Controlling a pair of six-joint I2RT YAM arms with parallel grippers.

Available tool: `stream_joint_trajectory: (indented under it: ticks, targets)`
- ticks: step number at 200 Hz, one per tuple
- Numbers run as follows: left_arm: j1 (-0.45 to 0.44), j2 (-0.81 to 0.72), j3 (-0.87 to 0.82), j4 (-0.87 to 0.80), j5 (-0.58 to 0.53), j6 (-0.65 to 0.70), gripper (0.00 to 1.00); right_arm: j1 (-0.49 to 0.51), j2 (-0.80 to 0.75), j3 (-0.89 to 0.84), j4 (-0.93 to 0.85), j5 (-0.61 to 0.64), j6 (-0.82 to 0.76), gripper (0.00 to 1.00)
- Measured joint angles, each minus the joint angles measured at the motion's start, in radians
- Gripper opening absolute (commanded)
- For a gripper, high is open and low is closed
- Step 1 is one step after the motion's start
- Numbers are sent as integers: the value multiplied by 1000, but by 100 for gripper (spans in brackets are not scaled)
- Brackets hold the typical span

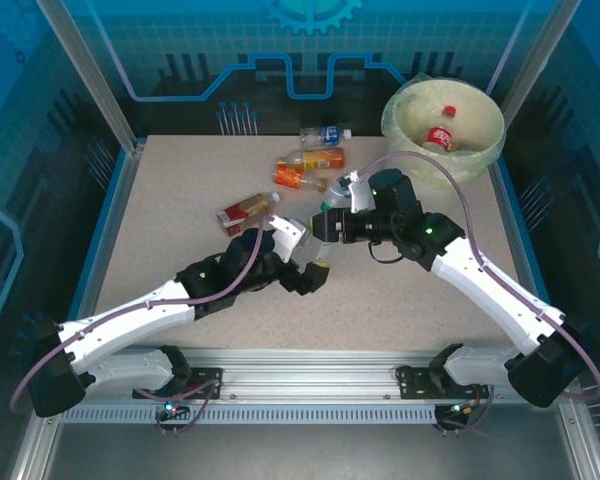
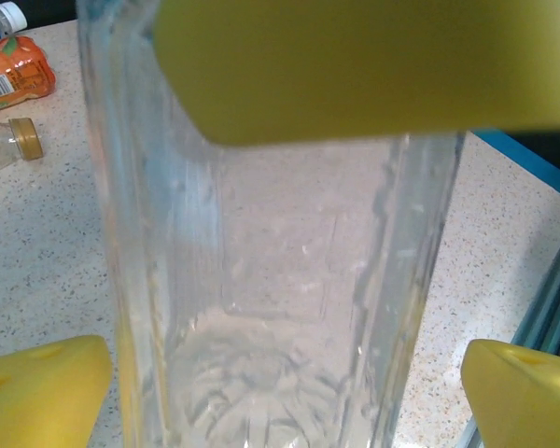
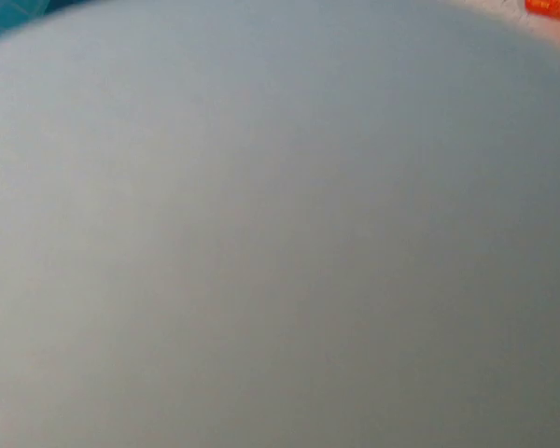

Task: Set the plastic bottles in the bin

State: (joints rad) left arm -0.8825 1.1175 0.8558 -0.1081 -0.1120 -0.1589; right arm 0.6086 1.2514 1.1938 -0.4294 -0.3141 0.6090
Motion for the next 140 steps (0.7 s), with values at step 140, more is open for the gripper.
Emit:
stream_joint_trajectory:
  ticks: [140]
  targets:
    - [82,-260,-133,-72,-346,-165,99,-269,-15,262,-138,177,-175,25]
